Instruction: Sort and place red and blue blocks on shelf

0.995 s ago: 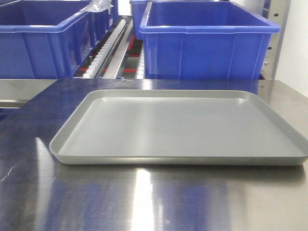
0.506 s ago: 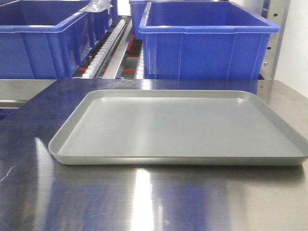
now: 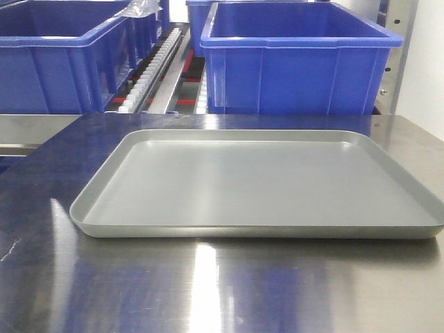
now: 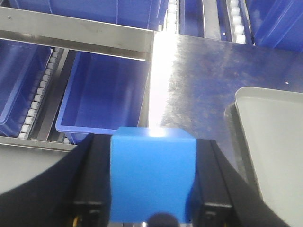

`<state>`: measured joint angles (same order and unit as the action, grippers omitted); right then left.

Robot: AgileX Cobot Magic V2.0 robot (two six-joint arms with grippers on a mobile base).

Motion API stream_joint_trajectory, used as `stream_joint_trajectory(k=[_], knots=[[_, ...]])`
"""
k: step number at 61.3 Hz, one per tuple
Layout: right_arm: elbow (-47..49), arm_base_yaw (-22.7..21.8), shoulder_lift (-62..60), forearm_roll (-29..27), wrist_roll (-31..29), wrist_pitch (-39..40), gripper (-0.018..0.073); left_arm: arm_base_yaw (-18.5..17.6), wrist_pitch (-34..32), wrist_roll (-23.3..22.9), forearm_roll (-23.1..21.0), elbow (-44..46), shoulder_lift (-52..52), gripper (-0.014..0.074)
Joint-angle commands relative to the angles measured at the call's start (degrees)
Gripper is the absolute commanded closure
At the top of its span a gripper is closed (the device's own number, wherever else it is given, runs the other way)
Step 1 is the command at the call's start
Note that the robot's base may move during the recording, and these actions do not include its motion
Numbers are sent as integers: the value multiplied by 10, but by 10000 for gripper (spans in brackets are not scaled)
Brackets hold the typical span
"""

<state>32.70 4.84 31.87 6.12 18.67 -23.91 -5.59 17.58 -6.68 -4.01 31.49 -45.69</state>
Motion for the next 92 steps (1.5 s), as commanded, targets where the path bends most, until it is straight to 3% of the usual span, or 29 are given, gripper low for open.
stream_joint_trajectory(k=[1,92], knots=[[16,-3,-1,10,-3,50,501,1,-47,-5,-5,16,4,521],[16,-3,-1,10,-3,50,501,1,-47,-5,-5,16,3,521]])
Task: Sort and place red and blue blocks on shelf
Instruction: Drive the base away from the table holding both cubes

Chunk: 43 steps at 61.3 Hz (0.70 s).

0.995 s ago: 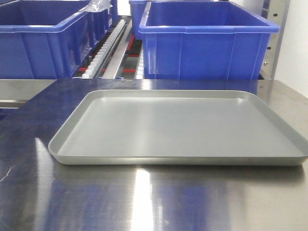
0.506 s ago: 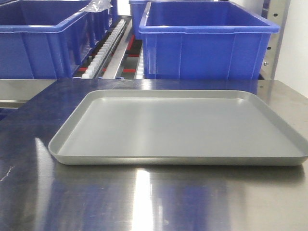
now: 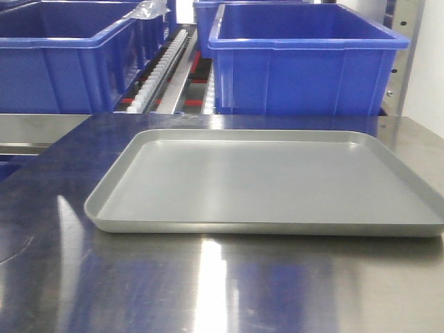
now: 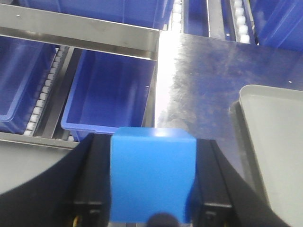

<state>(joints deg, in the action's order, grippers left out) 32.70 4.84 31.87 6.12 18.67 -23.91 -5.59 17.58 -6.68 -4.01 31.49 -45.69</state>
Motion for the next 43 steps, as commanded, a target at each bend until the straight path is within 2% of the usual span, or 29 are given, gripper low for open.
stream_joint_trajectory(k=[1,43], knots=[[16,-3,-1,10,-3,50,501,1,-47,-5,-5,16,3,521],[16,-3,-1,10,-3,50,501,1,-47,-5,-5,16,3,521]])
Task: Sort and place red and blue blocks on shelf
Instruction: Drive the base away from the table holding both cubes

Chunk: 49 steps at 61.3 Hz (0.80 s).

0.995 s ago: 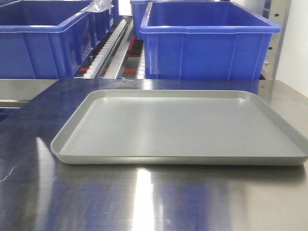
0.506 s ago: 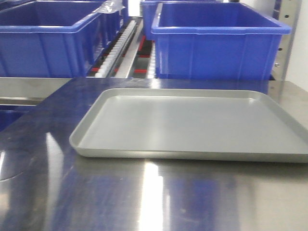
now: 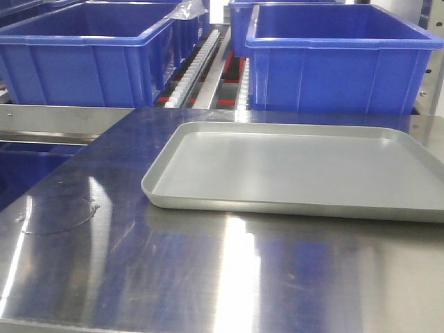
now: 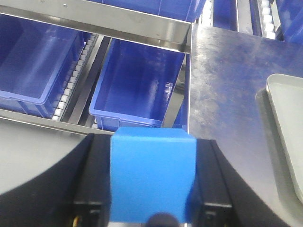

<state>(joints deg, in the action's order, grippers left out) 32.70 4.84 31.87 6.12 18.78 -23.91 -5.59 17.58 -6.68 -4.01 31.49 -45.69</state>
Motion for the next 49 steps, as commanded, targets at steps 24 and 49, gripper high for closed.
stream_joint_trajectory(k=[24,49], knots=[[16,-3,-1,10,-4,50,501,1,-47,-5,-5,16,3,521],[16,-3,-1,10,-4,50,501,1,-47,-5,-5,16,3,521]])
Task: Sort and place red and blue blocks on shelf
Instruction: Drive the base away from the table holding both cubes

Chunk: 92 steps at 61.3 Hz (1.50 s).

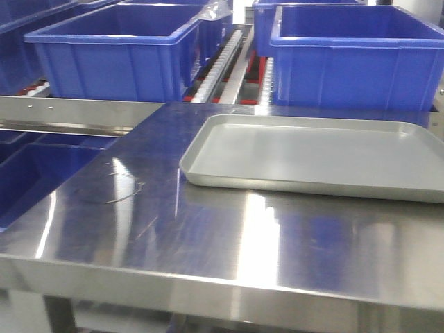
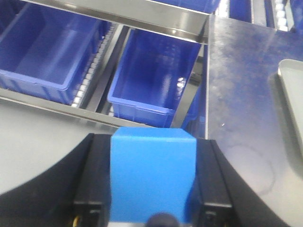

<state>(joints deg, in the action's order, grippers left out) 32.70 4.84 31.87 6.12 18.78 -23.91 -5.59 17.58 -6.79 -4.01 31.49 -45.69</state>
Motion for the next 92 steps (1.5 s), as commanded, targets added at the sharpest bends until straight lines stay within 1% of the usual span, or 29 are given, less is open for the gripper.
stream_joint_trajectory(k=[1,92], knots=[[16,-3,-1,10,-4,50,501,1,-47,-4,-5,16,3,521],[16,-3,-1,10,-4,50,501,1,-47,-4,-5,16,3,521]])
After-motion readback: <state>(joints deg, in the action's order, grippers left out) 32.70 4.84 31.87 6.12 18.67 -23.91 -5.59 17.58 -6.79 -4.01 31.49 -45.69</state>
